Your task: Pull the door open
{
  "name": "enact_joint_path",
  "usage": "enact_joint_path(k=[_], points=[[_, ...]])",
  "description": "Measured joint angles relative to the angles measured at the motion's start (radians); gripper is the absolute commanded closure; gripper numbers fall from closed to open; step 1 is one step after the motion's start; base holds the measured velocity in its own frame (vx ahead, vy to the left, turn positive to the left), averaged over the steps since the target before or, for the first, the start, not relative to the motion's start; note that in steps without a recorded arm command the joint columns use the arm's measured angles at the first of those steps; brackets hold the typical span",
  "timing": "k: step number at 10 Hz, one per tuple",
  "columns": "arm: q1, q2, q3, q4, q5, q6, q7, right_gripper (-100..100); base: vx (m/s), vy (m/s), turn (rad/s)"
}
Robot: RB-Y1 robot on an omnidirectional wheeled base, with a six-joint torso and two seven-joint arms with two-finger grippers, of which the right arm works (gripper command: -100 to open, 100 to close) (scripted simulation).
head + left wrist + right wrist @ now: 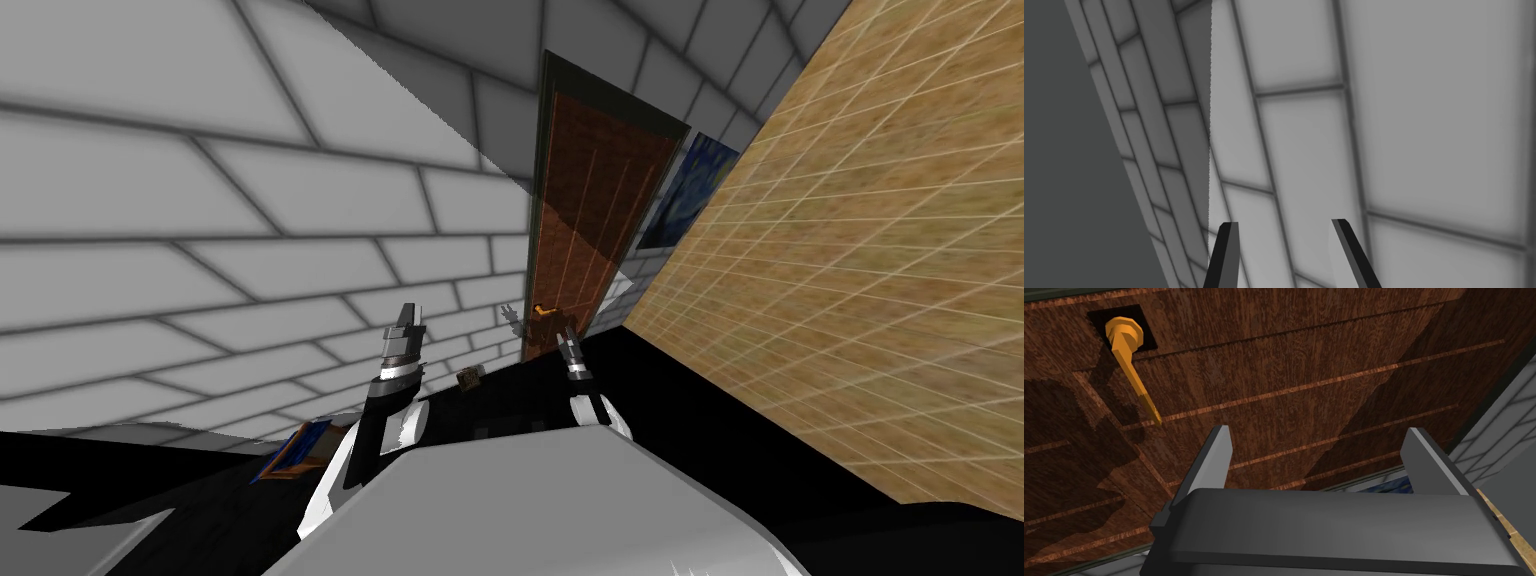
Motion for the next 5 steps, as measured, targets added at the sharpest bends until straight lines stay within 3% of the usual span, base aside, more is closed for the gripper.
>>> enact_joint_path(k=[2,5], points=[[-0.018,-0.012,0.002,0.060,-0.001,-0.012,-0.009,-100,0.053,-0.050,0.146],[-0.032,-0.040,0.007,0.136,-0.003,-0.027,-0.027,-100,0.042,-0.042,0.067]])
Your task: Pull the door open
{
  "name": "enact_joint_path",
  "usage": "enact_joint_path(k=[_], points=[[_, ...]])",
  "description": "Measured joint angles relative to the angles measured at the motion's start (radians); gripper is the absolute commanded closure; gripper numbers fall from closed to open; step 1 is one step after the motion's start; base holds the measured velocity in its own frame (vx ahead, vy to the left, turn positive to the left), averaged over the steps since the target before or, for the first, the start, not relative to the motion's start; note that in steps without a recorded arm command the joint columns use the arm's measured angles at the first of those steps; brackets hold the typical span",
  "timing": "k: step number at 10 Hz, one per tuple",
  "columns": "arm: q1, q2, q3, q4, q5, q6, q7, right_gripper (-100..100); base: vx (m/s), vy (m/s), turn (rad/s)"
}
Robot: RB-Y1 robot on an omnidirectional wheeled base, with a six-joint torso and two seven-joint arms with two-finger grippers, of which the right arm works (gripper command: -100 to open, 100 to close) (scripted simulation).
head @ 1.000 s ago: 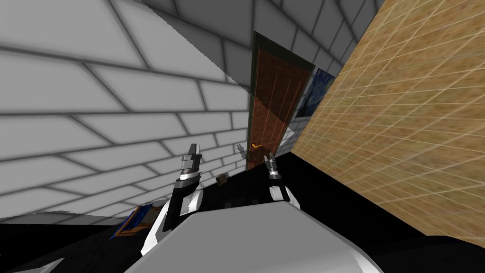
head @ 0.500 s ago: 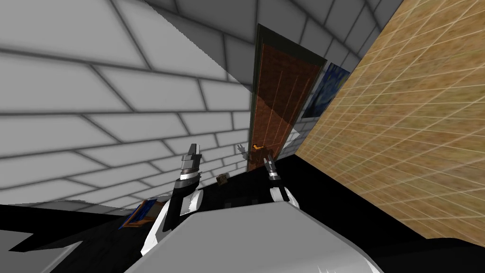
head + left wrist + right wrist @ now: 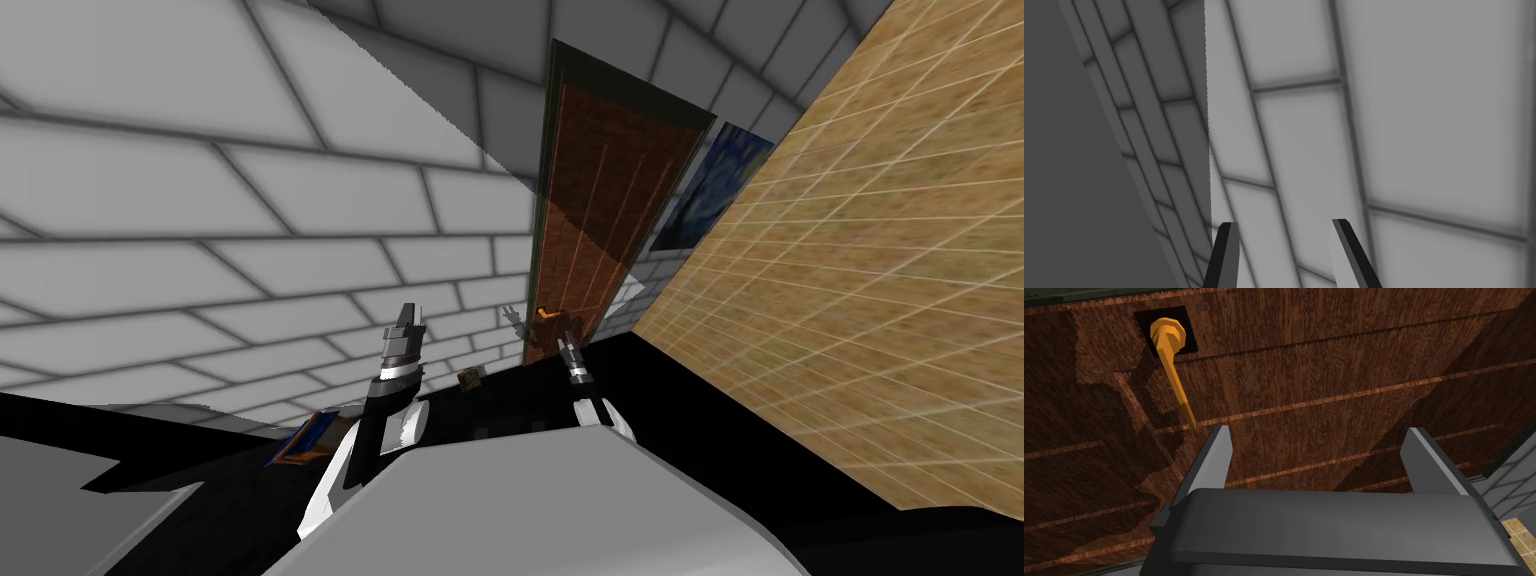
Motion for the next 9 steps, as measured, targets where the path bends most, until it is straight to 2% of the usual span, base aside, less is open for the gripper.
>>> enact_joint_path(k=[3,5,7,9], points=[[-0.013,-0.010,0.006,0.065,0.001,-0.019,-0.007,-100,0.036,-0.037,0.083],[-0.028,-0.025,0.010,0.116,0.001,-0.027,-0.016,-100,0.055,-0.056,0.112],[-0.047,-0.034,0.013,0.191,0.001,-0.050,-0.024,-100,0.052,-0.062,0.113],[-0.056,-0.048,0.016,0.231,0.000,-0.051,-0.033,-100,0.040,-0.050,0.058]])
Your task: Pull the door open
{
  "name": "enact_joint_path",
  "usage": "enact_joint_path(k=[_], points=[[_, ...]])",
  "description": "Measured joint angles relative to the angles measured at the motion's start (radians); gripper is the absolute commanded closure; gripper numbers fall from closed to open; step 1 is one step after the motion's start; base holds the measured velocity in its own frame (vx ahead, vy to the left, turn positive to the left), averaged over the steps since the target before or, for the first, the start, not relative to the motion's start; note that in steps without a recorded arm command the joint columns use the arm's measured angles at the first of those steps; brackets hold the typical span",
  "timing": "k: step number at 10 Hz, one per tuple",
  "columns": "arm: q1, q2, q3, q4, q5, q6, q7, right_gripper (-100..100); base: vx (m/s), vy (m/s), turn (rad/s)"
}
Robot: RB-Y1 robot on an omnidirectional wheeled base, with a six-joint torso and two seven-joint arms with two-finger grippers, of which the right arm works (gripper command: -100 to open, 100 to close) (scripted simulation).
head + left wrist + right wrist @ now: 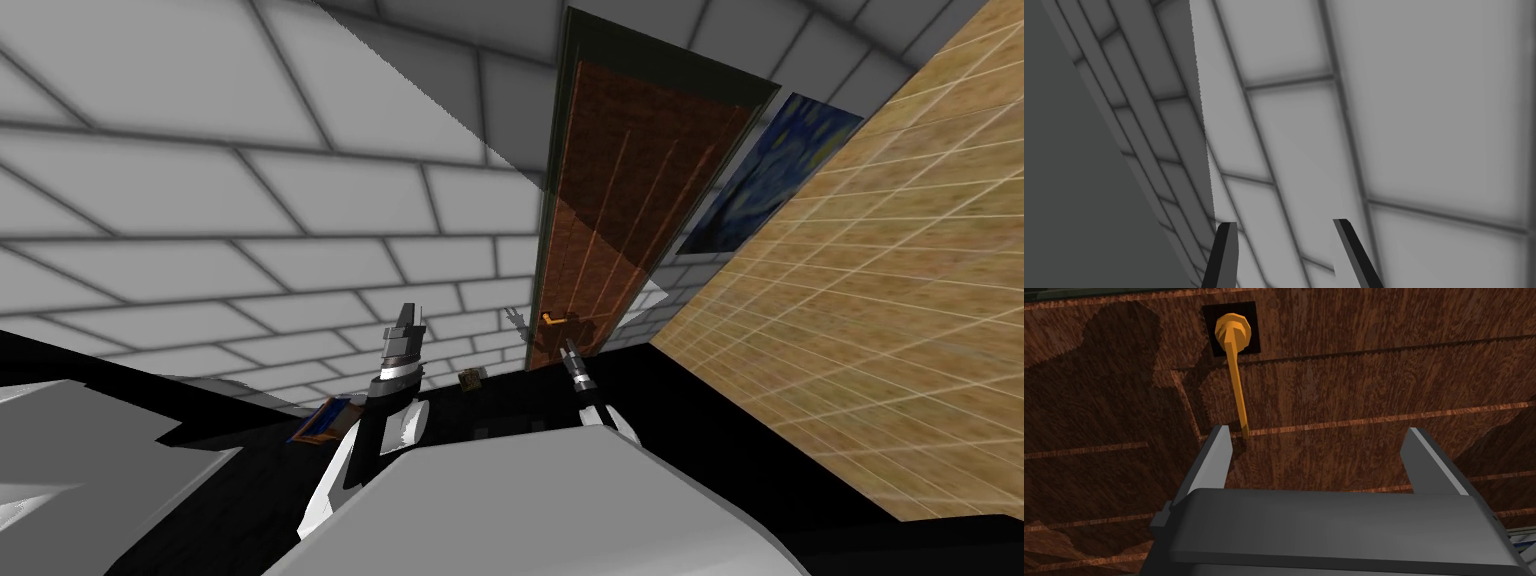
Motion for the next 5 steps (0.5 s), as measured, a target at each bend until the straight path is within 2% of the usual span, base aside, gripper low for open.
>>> enact_joint_path(k=[2,5], points=[[-0.006,-0.006,0.003,0.035,0.000,-0.008,-0.004,-100,0.034,-0.035,0.065],[-0.031,-0.028,0.007,0.119,-0.001,-0.025,-0.019,-100,0.060,-0.065,0.119]])
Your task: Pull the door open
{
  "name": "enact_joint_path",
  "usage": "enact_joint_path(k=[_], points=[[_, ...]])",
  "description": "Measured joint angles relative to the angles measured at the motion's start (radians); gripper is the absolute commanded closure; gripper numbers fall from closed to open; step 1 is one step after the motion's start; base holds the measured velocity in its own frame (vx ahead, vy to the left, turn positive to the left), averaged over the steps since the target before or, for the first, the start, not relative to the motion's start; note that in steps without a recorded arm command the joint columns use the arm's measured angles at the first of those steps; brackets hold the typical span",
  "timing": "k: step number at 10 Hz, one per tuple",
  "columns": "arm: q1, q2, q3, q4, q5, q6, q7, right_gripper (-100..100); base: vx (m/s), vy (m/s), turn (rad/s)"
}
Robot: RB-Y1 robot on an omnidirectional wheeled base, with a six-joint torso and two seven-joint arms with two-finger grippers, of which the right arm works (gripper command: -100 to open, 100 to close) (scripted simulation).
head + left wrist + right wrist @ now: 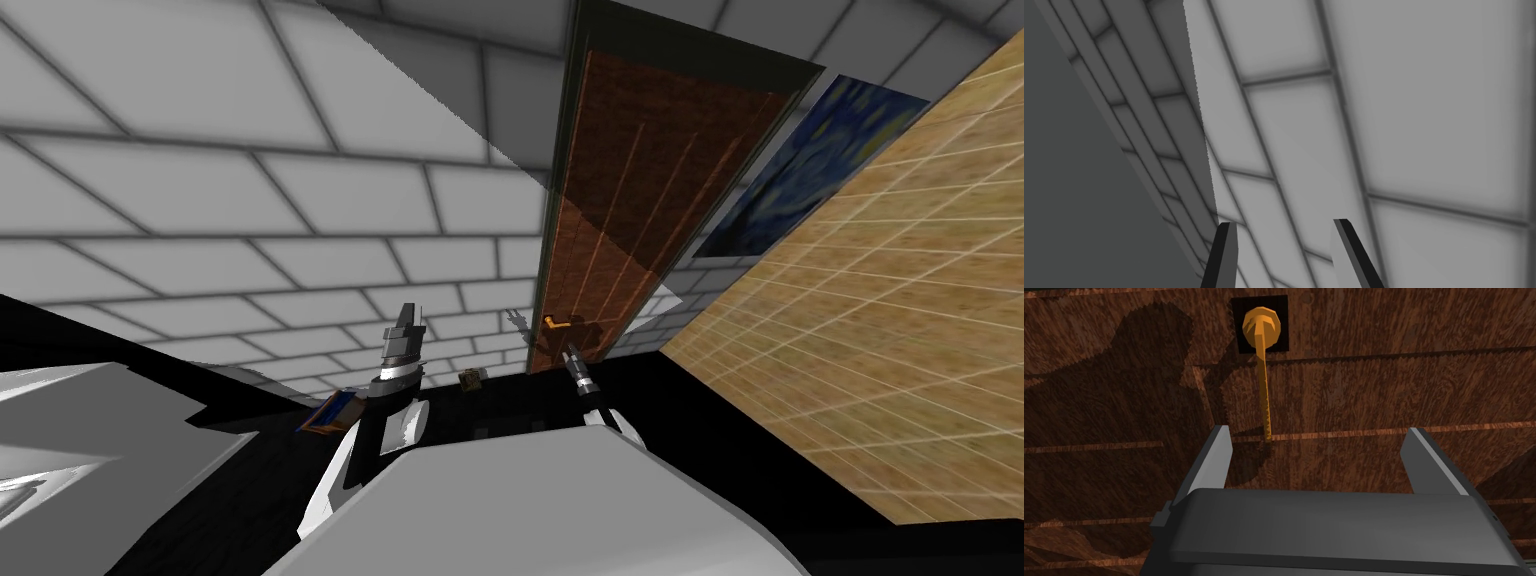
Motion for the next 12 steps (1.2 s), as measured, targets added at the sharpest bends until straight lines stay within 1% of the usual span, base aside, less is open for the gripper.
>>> enact_joint_path(k=[1,2,4,6,7,10,12], points=[[-0.006,-0.008,0.002,0.027,0.000,-0.006,-0.005,-100,0.078,-0.066,0.092],[-0.005,-0.013,0.004,0.042,0.000,-0.009,-0.009,-100,0.045,-0.049,0.024],[-0.016,-0.018,0.005,0.076,0.000,-0.017,-0.012,-100,0.031,-0.037,0.058],[-0.034,-0.023,0.008,0.126,0.000,-0.031,-0.016,-100,0.027,-0.029,0.031],[-0.035,-0.023,0.008,0.130,0.000,-0.034,-0.017,-100,0.045,-0.001,0.093],[-0.072,-0.025,-0.017,0.197,0.002,-0.055,-0.023,-100,0.089,0.003,0.099],[-0.101,-0.024,-0.033,0.252,0.004,-0.076,-0.026,-100,0.088,0.007,0.087]])
